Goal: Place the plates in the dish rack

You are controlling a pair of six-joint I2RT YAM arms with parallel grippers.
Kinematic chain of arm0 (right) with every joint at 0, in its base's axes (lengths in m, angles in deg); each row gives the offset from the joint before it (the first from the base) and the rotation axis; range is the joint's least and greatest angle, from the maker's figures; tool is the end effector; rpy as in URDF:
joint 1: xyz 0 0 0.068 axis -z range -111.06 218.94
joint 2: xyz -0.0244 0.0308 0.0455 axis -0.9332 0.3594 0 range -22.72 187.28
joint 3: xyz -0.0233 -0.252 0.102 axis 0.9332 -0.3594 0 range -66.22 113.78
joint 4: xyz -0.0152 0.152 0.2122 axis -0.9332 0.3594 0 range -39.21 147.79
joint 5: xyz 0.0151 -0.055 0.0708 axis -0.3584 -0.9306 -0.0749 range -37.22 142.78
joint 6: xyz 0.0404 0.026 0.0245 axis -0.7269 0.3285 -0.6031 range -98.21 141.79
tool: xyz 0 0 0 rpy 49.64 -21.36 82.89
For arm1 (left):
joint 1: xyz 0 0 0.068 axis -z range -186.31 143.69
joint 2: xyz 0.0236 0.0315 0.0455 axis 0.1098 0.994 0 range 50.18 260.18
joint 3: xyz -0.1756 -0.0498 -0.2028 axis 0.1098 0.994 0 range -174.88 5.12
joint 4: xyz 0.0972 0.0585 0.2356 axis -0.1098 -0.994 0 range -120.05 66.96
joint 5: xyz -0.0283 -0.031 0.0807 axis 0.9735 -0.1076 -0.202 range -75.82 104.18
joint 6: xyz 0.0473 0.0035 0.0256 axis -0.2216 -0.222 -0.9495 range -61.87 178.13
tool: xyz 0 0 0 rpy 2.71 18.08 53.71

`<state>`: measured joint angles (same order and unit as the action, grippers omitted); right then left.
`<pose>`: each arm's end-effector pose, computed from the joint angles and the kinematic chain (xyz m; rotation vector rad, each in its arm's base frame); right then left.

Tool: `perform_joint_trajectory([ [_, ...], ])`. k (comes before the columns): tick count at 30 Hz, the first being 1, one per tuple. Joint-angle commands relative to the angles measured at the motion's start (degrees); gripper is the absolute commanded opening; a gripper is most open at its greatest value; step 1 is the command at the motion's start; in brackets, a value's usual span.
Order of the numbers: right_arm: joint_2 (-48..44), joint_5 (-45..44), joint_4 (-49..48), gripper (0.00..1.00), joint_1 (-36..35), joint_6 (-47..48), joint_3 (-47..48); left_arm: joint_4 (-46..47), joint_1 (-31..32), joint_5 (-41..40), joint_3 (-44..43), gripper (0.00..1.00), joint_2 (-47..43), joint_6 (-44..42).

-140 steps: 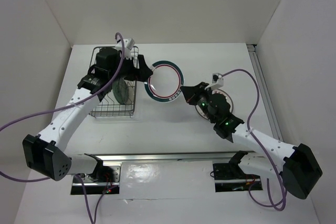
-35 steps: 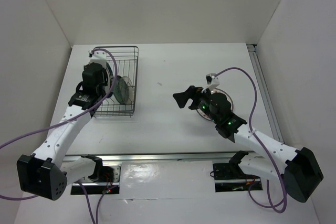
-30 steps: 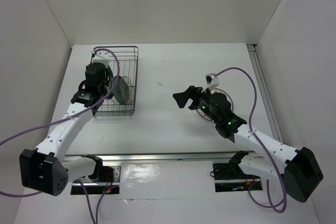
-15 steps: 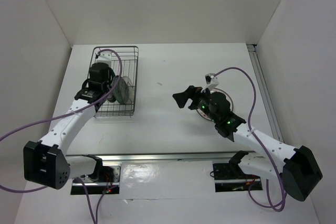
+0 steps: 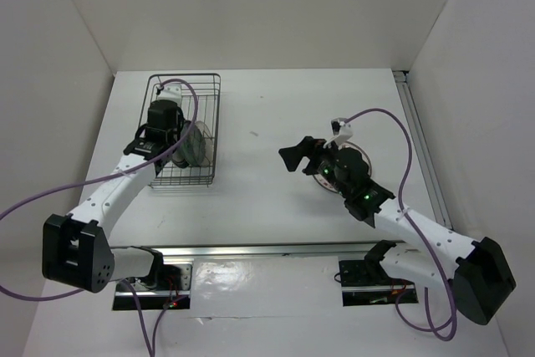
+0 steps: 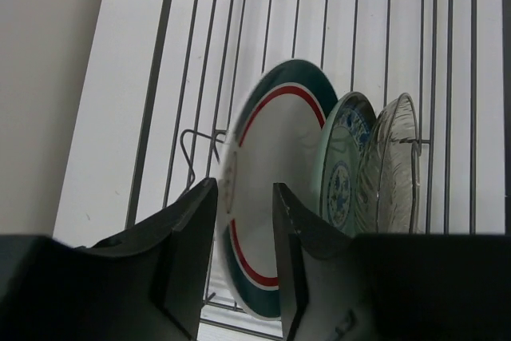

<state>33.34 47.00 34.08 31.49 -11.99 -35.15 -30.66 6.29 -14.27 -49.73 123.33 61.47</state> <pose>0.1835 0.1359 0.2677 0.0208 1.7870 0.8259 0.2864 -0.0466 0.3002 -0.1515 1.9733 0.3211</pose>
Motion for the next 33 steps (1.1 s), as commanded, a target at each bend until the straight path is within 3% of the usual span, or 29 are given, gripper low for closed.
perform_joint_trajectory([
  [1,-3.31,-5.37,3.95,1.0,0.36,0.29,0.57,2.78,-0.12,-0.38,-2.02,0.48,-1.95,1.33],
  [2,-3.84,-5.99,4.84,1.0,0.36,1.08,0.57,2.78,-0.12,-0.9,-2.02,0.55,-1.95,1.93],
  [6,-6.12,-11.95,12.46,1.0,0.36,-0.23,1.71,1.21,-0.12,-2.31,-3.67,0.63,-3.18,3.34],
  [8,-6.13,-18.35,19.57,1.0,0.36,-8.37,4.25,-0.46,-0.12,-3.02,-5.0,0.69,-4.41,5.62],
  [9,-6.13,-24.13,27.35,1.0,0.36,-14.85,4.78,-2.03,-0.12,-3.02,-6.22,0.77,-5.81,7.98],
  [11,-6.13,-27.08,32.51,1.0,0.36,-20.16,4.79,-3.54,-0.12,-3.2,-6.85,0.88,-7.83,10.11],
  [12,-6.13,-28.74,36.88,1.0,0.36,-22.8,4.01,-4.15,-0.12,-2.06,-7.55,1.0,-9.06,10.64],
  [15,-6.13,-30.69,44.88,1.0,0.36,-33.17,2.33,-4.86,-0.65,2.95,-7.55,1.0,-13.72,11.96],
  [21,-6.66,-32.98,52.64,1.0,0.36,-46.54,-1.19,-4.86,-1.17,5.33,-7.55,1.0,-17.77,12.58],
  [26,-6.66,-34.73,51.7,0.99,0.36,-54.54,-5.57,-5.39,-1.17,8.31,-8.07,1.0,-18.3,12.58],
  [33,2.82,-34.74,46.33,0.98,0.36,-58.24,-6.37,-5.92,-1.17,10.87,-8.08,1.0,-19.36,12.58],
])
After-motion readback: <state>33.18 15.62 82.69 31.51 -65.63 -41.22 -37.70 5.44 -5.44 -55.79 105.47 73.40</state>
